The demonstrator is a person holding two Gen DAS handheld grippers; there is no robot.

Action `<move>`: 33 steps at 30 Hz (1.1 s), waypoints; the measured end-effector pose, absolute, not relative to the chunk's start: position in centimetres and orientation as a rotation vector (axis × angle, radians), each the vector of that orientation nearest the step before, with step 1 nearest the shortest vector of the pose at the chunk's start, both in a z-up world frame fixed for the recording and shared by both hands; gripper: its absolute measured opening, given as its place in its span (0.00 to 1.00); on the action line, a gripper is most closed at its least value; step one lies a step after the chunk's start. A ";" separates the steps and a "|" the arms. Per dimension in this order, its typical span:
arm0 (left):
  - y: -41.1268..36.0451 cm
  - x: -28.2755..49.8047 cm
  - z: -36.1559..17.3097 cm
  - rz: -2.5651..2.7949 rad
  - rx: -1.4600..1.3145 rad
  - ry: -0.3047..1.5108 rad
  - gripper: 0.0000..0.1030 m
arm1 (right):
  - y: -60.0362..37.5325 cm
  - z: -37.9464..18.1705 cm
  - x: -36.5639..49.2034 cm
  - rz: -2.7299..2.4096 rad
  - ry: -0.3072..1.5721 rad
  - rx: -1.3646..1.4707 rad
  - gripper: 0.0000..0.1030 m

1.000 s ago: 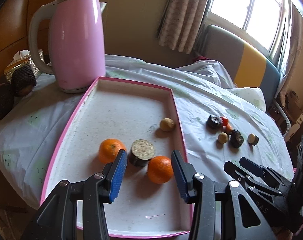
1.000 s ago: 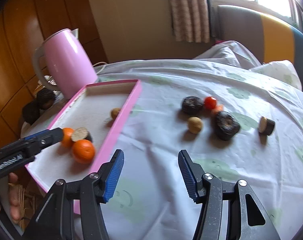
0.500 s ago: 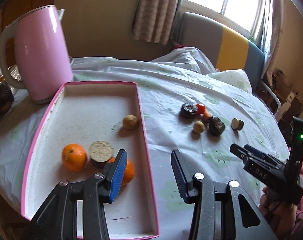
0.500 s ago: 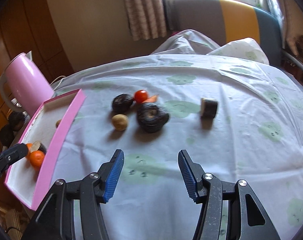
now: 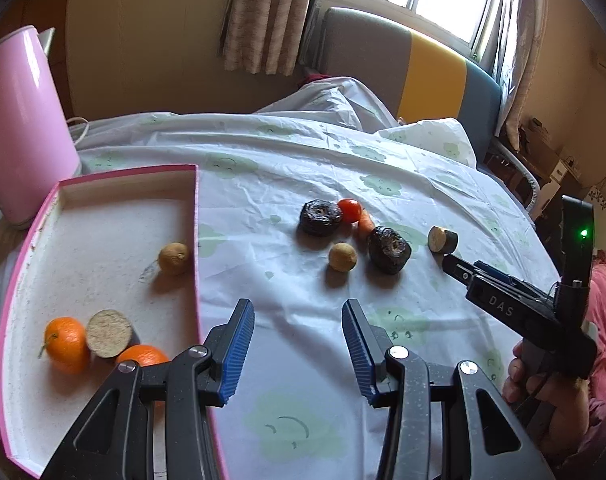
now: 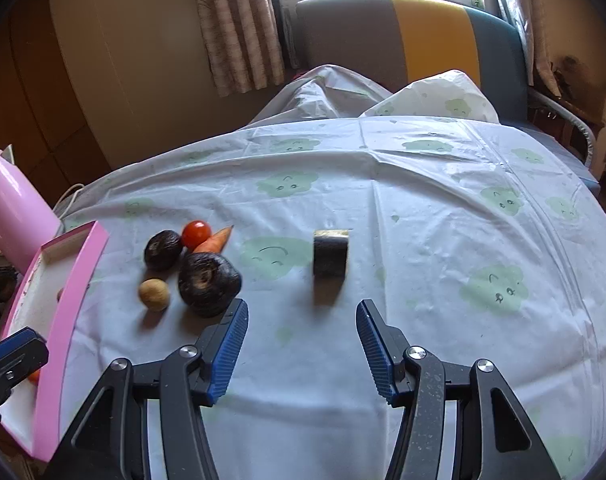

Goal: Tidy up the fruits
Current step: 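Move the right tool to the second dark slice and grasp it, then grasp the small brown potato-like fruit with the left tool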

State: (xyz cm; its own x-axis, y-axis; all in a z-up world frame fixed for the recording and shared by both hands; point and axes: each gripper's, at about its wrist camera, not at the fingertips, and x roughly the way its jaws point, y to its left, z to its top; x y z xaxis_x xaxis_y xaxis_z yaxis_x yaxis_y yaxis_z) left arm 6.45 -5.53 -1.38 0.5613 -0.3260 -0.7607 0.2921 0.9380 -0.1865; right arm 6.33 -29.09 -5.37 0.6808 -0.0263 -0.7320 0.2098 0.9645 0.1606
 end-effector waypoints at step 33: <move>-12.4 13.6 -6.2 -0.371 -0.034 0.983 0.32 | -31.0 -7.6 11.8 -0.118 0.864 0.255 0.25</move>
